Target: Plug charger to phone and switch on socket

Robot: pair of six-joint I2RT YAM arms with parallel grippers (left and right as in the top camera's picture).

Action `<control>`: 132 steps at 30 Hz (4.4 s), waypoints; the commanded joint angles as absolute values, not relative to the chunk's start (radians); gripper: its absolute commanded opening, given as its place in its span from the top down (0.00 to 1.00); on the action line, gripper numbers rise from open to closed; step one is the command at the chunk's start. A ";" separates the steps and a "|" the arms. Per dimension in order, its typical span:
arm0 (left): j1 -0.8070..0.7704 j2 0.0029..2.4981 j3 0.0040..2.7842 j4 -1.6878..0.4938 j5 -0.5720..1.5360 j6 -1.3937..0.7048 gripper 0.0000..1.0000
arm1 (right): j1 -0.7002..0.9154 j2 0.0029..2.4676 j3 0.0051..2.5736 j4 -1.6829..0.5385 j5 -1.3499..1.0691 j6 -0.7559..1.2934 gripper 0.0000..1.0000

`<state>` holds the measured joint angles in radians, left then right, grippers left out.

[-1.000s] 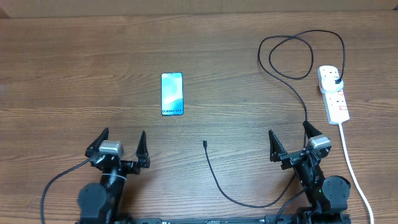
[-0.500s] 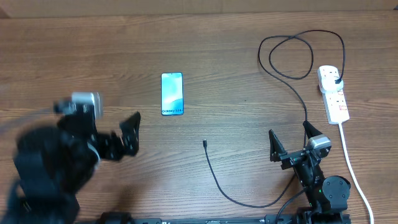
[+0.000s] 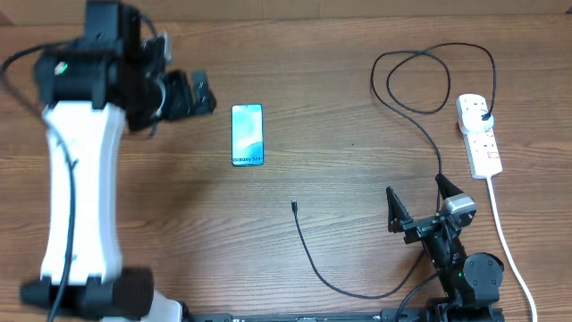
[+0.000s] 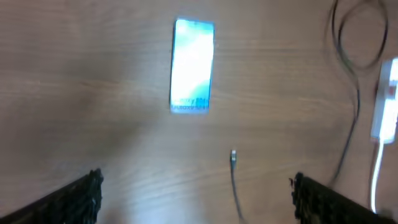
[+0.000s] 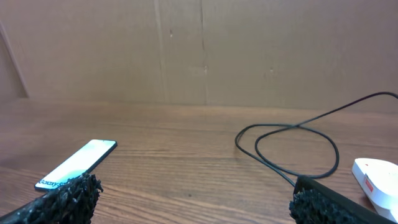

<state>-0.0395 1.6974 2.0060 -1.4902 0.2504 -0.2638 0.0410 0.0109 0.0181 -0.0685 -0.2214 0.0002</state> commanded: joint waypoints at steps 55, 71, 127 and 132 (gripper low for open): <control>-0.290 2.319 1.720 -1.056 0.030 -0.418 0.14 | 0.046 0.003 0.008 -0.061 -0.218 0.003 0.00; -0.287 2.319 1.624 -0.911 -0.056 -0.395 0.05 | 0.046 0.003 0.008 -0.061 -0.218 0.003 0.00; -0.171 2.132 1.639 -1.020 0.774 -0.144 0.28 | 0.044 0.005 0.078 -0.085 -0.427 0.240 0.00; -0.171 2.132 1.639 -1.021 0.825 -0.145 0.29 | 0.044 0.128 0.383 -0.349 -0.402 0.240 0.00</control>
